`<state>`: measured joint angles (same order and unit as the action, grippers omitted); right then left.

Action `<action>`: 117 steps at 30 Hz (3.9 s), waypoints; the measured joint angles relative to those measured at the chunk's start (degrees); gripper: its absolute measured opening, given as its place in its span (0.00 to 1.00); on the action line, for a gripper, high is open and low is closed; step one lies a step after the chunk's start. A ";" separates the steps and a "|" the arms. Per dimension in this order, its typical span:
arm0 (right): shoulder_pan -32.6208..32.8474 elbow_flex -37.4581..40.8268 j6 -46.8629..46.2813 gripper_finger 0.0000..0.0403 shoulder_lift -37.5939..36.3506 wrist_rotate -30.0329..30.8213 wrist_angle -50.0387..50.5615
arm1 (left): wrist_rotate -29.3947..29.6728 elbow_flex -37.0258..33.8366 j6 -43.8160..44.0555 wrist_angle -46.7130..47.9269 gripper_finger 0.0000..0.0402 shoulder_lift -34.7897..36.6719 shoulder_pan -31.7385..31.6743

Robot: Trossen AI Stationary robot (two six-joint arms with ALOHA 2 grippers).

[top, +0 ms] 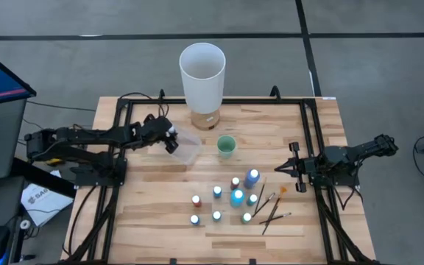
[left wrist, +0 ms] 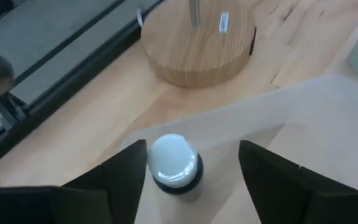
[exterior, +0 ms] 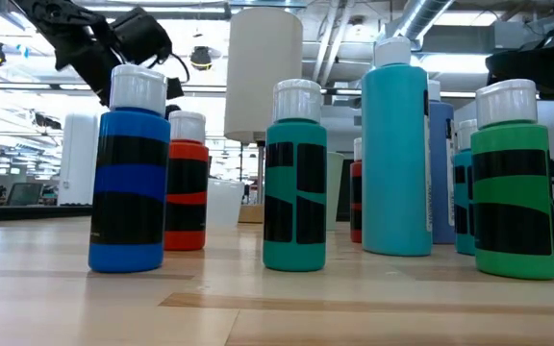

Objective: Pick & Place Paint Supplies
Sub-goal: Put the black paint bottle into the transparent bin, then put the left red paint bottle into the transparent bin

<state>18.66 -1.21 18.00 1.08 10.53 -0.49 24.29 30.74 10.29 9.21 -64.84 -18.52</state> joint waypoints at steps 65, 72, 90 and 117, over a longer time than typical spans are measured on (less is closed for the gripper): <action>-0.01 0.02 0.00 0.00 -0.01 -0.01 0.00 | -9.39 8.07 -3.53 -22.68 0.64 -21.55 43.27; 0.01 0.01 0.00 0.00 -0.01 -0.01 0.00 | -7.12 5.12 -3.39 -25.09 0.64 -21.53 43.25; 0.01 0.02 0.00 0.00 0.00 -0.01 0.00 | -7.16 4.09 -3.96 -26.60 0.32 -21.49 43.25; -0.01 0.02 0.00 0.00 -0.01 -0.01 0.00 | -0.28 4.09 -3.66 -33.57 0.22 -21.47 42.11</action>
<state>18.65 -1.19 18.00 1.07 10.52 -0.49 24.01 34.83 6.63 -24.36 -86.30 23.59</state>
